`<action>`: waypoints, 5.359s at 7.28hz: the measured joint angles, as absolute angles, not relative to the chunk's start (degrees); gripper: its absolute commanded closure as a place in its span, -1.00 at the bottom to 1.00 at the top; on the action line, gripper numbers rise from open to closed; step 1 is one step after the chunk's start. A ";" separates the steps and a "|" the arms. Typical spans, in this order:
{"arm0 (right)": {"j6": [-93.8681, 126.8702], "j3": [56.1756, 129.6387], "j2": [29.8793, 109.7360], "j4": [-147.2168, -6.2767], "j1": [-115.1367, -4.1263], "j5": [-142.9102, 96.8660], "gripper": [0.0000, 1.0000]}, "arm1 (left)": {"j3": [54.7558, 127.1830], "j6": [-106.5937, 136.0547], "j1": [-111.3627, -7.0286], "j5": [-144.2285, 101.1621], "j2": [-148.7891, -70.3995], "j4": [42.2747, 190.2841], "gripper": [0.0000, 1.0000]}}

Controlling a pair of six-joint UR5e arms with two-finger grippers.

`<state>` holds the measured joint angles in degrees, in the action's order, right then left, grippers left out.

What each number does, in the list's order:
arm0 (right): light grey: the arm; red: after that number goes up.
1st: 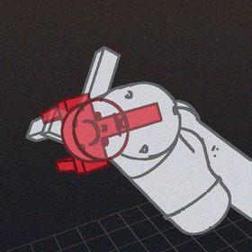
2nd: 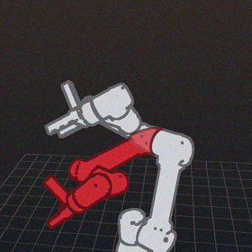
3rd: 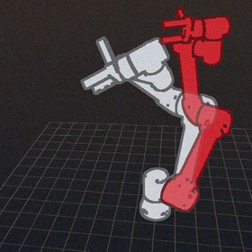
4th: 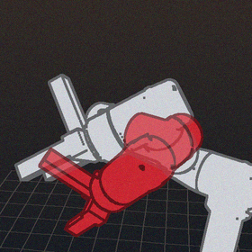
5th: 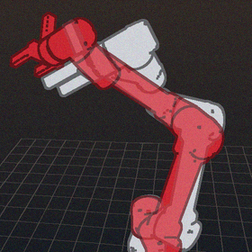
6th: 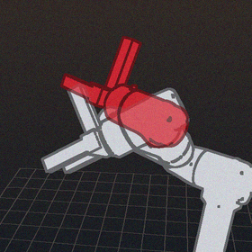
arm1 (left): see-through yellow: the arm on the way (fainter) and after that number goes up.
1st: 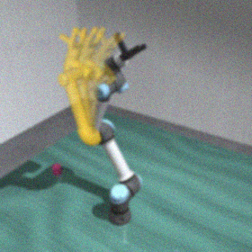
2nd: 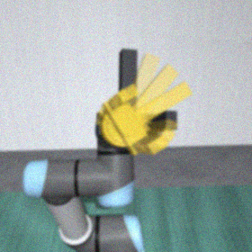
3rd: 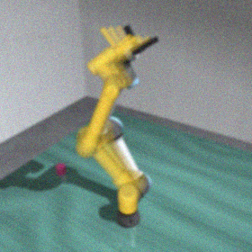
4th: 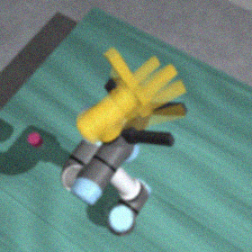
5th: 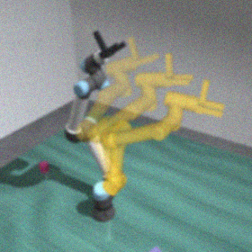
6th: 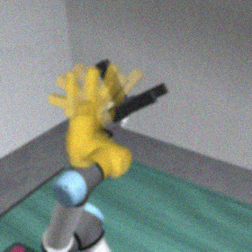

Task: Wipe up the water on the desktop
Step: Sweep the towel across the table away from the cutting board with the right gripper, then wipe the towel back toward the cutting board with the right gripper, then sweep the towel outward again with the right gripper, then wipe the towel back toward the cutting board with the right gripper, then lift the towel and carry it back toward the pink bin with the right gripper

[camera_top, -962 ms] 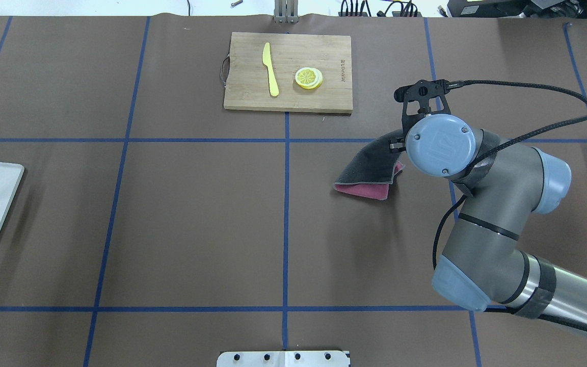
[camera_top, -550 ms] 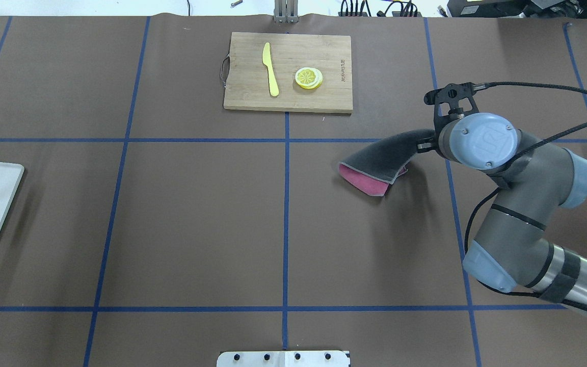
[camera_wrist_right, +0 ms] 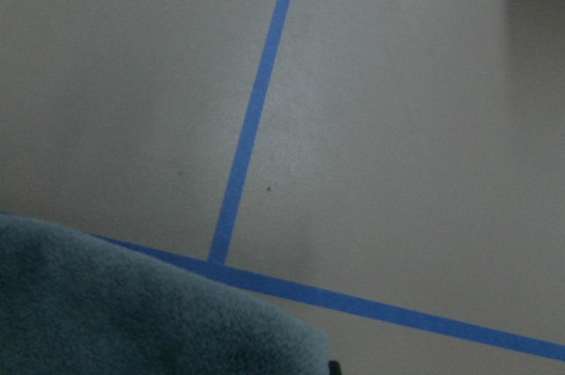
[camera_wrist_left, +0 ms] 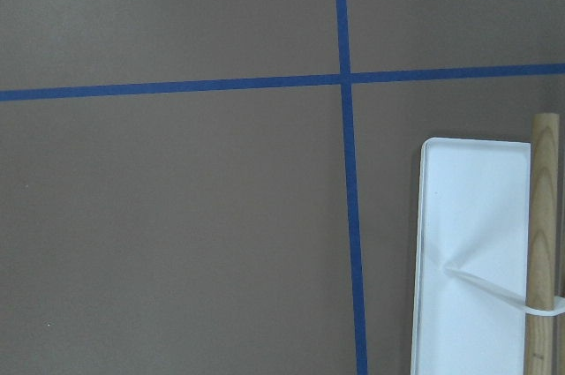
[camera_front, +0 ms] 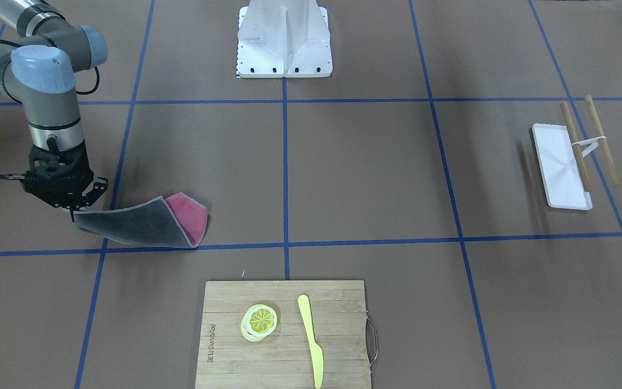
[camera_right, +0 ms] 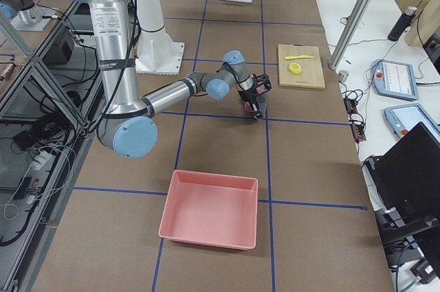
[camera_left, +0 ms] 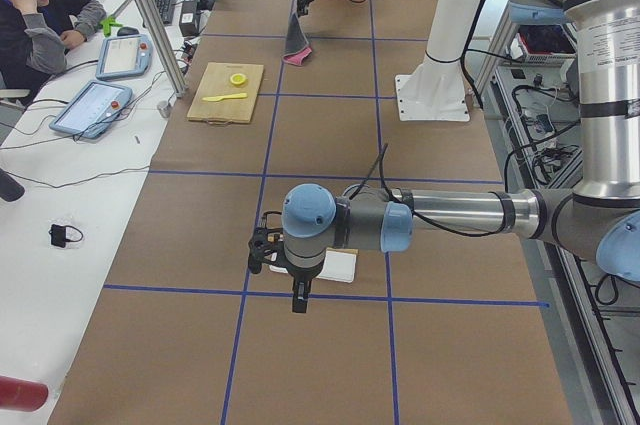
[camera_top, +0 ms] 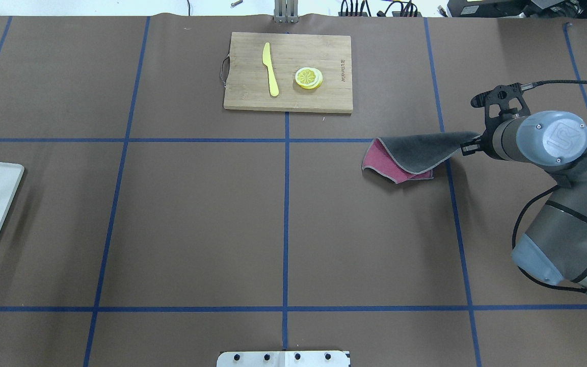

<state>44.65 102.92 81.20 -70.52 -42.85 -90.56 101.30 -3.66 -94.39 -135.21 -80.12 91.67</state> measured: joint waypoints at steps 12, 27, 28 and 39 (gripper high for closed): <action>79.94 81.73 36.59 -85.98 -23.92 -80.77 1.00 | 101.16 -3.60 -94.48 -135.09 -79.97 91.59 -0.97; 51.73 97.78 71.82 -69.12 -43.28 -100.13 1.00 | 101.10 -3.52 -94.39 -135.09 -80.96 91.51 -0.97; 57.71 95.40 64.52 -73.96 -39.40 -96.71 1.00 | 101.01 -3.51 -94.39 -135.09 -80.98 91.50 -0.97; 71.74 99.90 46.66 -91.04 -37.80 -97.42 1.00 | 101.27 6.18 -94.39 -135.61 -80.23 91.74 -0.97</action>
<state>71.74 99.90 46.66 -91.04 -37.80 -97.42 101.27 6.18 -94.39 -135.61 -80.23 91.74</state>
